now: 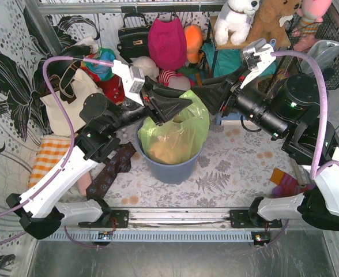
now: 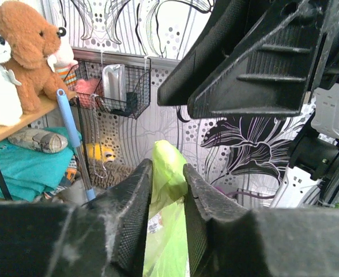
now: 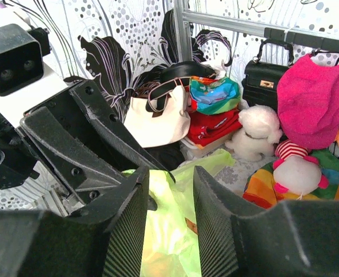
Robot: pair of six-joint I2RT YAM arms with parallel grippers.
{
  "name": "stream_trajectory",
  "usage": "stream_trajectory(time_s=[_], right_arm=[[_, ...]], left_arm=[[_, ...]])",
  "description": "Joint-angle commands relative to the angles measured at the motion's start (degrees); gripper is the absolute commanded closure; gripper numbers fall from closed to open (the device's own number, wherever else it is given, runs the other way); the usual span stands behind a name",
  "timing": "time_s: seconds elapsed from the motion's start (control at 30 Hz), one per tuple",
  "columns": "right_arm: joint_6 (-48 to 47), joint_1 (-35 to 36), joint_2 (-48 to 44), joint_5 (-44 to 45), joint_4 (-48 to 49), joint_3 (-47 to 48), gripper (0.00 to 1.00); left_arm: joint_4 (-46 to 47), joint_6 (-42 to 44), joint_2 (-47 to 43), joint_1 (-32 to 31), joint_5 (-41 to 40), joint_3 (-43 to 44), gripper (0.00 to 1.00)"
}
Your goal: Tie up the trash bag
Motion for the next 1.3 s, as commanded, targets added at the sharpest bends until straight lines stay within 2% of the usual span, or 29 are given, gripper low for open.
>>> stream_trajectory(time_s=[0.0, 0.13, 0.27, 0.43, 0.7, 0.93, 1.27], right_arm=[[-0.02, 0.03, -0.53, 1.21, 1.39, 0.57, 0.64], [0.17, 0.04, -1.66, 1.43, 2.25, -1.0, 0.66], [0.42, 0.01, -1.79, 2.91, 2.28, -0.95, 0.69], [2.19, 0.04, 1.38, 11.61, -1.87, 3.76, 0.7], [1.98, -1.07, 12.3, 17.06, -9.86, 17.91, 0.62], [8.12, -14.38, 18.89, -1.33, -13.24, 23.48, 0.59], [11.08, -20.8, 26.4, -19.33, -11.98, 22.18, 0.49]], left_arm=[[1.32, 0.39, 1.85, 0.09, -0.18, 4.26, 0.69], [0.86, 0.37, 2.49, 0.03, -0.93, 5.29, 0.82], [0.61, 0.39, 2.49, 0.05, -0.87, 5.38, 1.0], [1.45, -0.05, 1.91, 0.04, 1.37, 4.48, 1.0], [4.53, -2.36, 1.19, 0.08, 4.68, 3.26, 1.0], [7.97, -4.56, 0.52, 0.05, 5.11, 0.92, 1.0], [15.47, -8.45, -0.18, 0.02, 7.9, -2.26, 1.0]])
